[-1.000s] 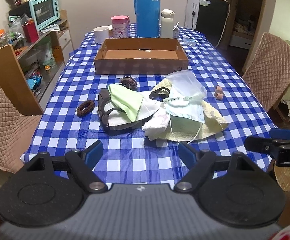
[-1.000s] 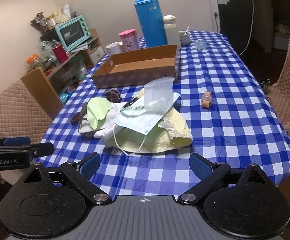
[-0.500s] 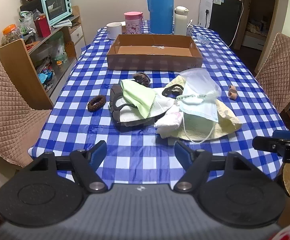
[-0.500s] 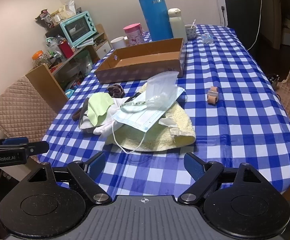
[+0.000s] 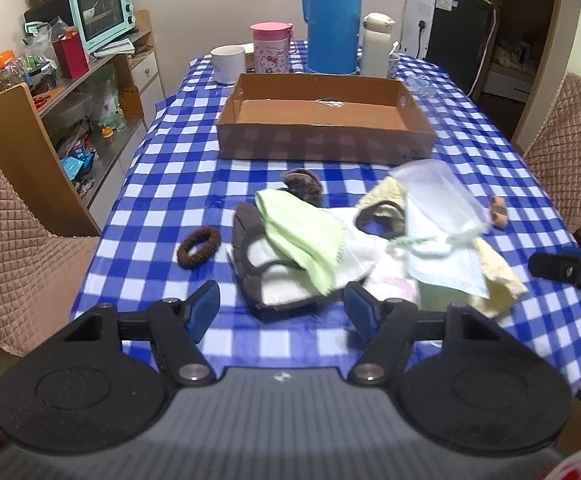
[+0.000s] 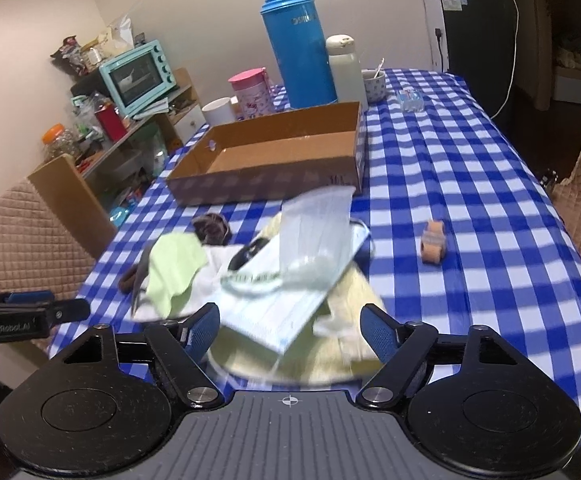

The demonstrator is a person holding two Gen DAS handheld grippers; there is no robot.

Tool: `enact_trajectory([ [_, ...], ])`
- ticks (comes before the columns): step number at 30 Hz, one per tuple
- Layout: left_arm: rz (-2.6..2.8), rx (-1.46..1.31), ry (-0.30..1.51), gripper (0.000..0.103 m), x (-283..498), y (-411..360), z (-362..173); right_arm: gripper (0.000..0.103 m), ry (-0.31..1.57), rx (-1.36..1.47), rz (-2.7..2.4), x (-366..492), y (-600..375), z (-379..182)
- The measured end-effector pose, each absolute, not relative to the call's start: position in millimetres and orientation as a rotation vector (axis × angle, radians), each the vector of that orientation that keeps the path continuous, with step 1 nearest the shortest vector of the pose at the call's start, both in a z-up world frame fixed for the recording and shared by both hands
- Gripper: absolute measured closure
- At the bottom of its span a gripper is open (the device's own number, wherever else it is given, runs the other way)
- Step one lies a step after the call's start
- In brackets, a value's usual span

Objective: Organize soft objects
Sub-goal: 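Grasp the clear plastic bag with the right tool while the left tool grasps the brown hair tie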

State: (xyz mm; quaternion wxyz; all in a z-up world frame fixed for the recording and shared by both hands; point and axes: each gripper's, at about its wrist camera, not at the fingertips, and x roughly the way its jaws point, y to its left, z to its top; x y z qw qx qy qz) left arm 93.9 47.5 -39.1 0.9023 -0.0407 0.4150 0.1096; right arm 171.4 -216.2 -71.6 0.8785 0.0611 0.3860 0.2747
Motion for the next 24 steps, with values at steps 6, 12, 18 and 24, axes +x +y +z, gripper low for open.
enact_trajectory([
  [6,0.251,-0.067,0.873,0.037,123,84,-49,0.033,0.81,0.117,0.542,212,-192,-83],
  [12,0.277,-0.069,0.899,0.037,148,120,-65,0.039,0.842,0.11,0.487,248,-176,-102],
  [18,0.276,-0.076,0.928,0.037,164,142,-80,0.044,0.873,0.107,0.451,272,-165,-116],
  [24,0.26,-0.071,0.954,0.037,172,152,-92,0.074,0.888,0.062,0.449,282,-154,-125],
])
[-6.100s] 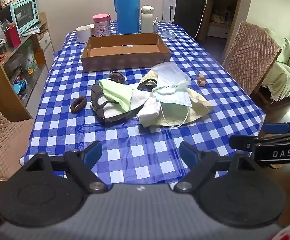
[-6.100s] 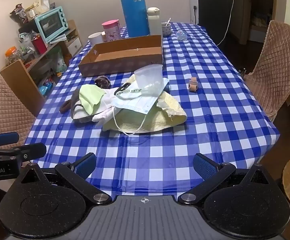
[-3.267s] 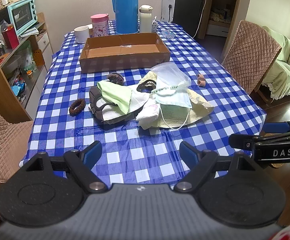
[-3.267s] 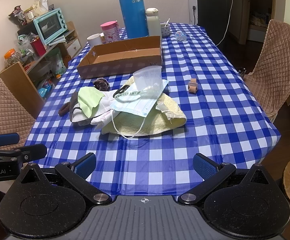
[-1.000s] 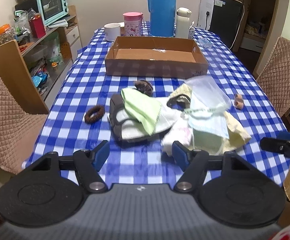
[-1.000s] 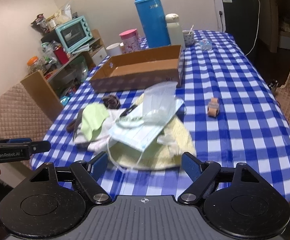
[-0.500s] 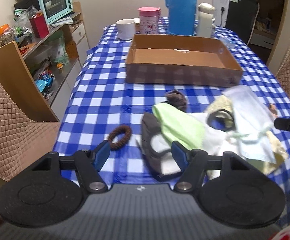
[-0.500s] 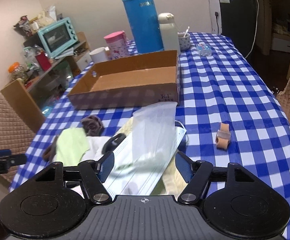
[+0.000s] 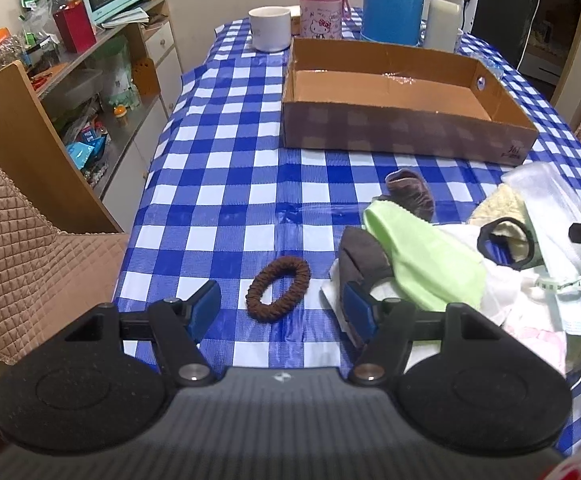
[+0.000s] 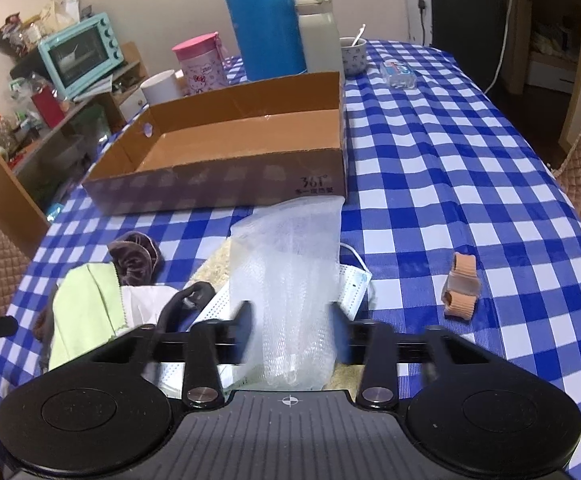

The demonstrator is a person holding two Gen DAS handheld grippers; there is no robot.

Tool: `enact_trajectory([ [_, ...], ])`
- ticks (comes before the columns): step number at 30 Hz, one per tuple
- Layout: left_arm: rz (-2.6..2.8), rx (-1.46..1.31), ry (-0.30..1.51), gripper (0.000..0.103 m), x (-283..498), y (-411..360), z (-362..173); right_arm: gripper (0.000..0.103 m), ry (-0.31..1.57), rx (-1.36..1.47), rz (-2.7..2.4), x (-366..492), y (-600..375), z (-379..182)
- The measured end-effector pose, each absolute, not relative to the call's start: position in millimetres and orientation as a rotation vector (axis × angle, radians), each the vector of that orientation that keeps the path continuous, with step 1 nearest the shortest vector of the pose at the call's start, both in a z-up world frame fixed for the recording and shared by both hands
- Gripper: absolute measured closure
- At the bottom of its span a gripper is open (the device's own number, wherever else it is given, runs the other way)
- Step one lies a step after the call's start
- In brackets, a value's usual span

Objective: Organize soft objects
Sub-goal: 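Grasp the clear plastic bag with the right tool while the left tool grasps the brown hair tie, then lower the bag into the cardboard box with the right tool while the left tool drops the hair tie there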

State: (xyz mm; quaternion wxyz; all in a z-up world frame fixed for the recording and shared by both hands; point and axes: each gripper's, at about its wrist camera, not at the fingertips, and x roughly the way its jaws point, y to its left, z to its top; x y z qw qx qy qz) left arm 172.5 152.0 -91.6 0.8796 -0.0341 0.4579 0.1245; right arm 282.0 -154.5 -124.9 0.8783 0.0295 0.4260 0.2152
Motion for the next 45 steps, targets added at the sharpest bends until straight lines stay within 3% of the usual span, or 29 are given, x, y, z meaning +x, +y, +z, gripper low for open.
enact_trajectory([
  [2,0.252,-0.067,0.962,0.037,174,154,-95,0.092,0.885,0.058,0.461,281,-154,-125],
  [5,0.242,-0.059,0.97,0.038,175,159,-99,0.099,0.862,0.103,0.46,281,-160,-118],
  [20,0.168,0.01,0.987,0.04,187,170,-117,0.101,0.66,0.33,0.433,280,-185,-37],
  [30,0.108,0.05,1.028,0.042,204,180,-148,0.101,0.695,0.325,0.379,284,-186,-41],
  [33,0.095,0.044,1.038,0.047,209,184,-154,0.101,0.704,0.319,0.37,284,-187,-44],
  [39,0.044,-0.007,1.031,0.085,209,188,-152,0.101,0.715,0.32,0.366,285,-187,-47],
  [45,0.043,-0.012,0.997,0.087,211,188,-136,0.101,0.711,0.319,0.385,292,-180,-47],
])
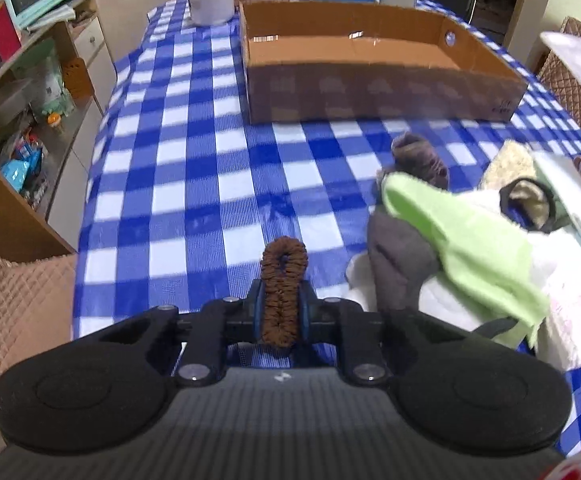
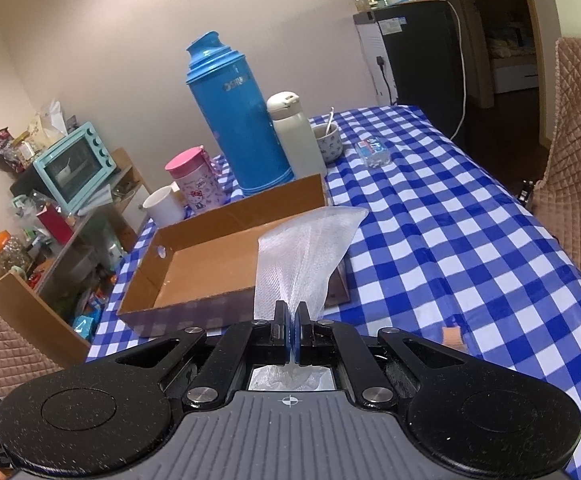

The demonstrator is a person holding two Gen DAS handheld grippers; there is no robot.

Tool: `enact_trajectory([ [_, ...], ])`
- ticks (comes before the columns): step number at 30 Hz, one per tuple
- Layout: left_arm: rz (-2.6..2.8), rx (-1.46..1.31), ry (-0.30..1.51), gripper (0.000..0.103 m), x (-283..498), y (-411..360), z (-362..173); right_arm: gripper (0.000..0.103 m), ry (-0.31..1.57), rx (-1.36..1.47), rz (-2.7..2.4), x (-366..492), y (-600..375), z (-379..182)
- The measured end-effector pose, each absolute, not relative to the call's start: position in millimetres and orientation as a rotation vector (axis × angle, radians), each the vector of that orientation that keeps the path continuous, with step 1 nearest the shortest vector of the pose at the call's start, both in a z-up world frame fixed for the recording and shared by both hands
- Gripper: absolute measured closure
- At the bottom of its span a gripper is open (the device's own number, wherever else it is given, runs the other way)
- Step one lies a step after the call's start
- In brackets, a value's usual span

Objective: Organize soft objects
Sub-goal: 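Lower the bag into the cardboard box with the right tool while the left tool drops the hair tie there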

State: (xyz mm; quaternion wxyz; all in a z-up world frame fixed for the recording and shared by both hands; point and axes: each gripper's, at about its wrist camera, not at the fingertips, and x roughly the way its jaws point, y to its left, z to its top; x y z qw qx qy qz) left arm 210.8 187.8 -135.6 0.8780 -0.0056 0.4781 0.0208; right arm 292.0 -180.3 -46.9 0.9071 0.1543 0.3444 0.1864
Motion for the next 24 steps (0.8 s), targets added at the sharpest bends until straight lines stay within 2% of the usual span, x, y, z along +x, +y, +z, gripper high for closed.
enact_trajectory([
  [11,-0.002,0.017,0.886,0.087,261,178,-85,0.101,0.636,0.299,0.419,334,-157,-34],
  [24,-0.013,0.042,0.817,0.087,364,166,-65,0.101,0.532,0.272,0.387,421,-118,-37],
])
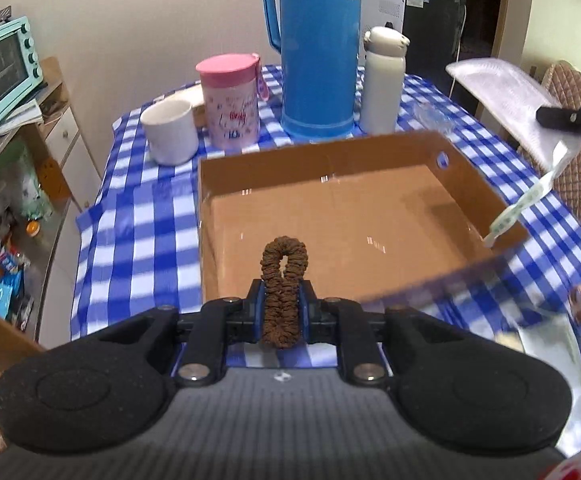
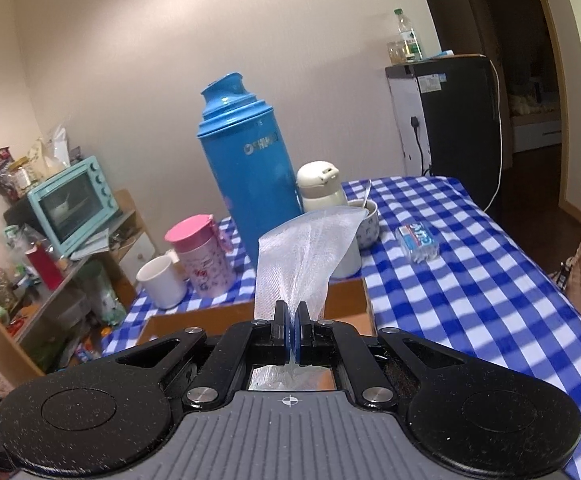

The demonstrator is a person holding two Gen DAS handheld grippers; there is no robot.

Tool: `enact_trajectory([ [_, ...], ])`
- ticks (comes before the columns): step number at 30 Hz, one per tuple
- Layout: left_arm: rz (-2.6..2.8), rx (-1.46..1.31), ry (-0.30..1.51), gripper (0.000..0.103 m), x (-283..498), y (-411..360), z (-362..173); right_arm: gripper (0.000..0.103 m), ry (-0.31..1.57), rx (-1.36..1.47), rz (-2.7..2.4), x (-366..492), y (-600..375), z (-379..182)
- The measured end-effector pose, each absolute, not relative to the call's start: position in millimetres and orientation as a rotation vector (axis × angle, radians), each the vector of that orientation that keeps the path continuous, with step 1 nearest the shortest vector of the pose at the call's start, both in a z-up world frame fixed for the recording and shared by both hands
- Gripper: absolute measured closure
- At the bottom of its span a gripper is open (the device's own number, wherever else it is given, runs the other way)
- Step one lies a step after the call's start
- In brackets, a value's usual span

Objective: Organize soft objects
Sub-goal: 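Lower the bag into the cardboard box with the right tool while the left tool drops the hair tie there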

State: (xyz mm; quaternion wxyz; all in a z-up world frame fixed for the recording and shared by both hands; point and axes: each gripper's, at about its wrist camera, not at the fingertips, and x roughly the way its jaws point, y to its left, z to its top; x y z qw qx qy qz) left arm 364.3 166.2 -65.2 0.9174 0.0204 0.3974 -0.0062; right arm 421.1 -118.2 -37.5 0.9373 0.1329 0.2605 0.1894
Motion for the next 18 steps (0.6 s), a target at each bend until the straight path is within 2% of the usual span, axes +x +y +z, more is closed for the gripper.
enact_trajectory([
  [10,-0.035,0.056,0.852,0.087,428,161,-85,0.101,0.518,0.138,0.321,470,-81,-88],
  [18,-0.064,0.052,0.92,0.087,445,156,-117,0.101,0.717,0.05,0.395,477,-63,-139],
])
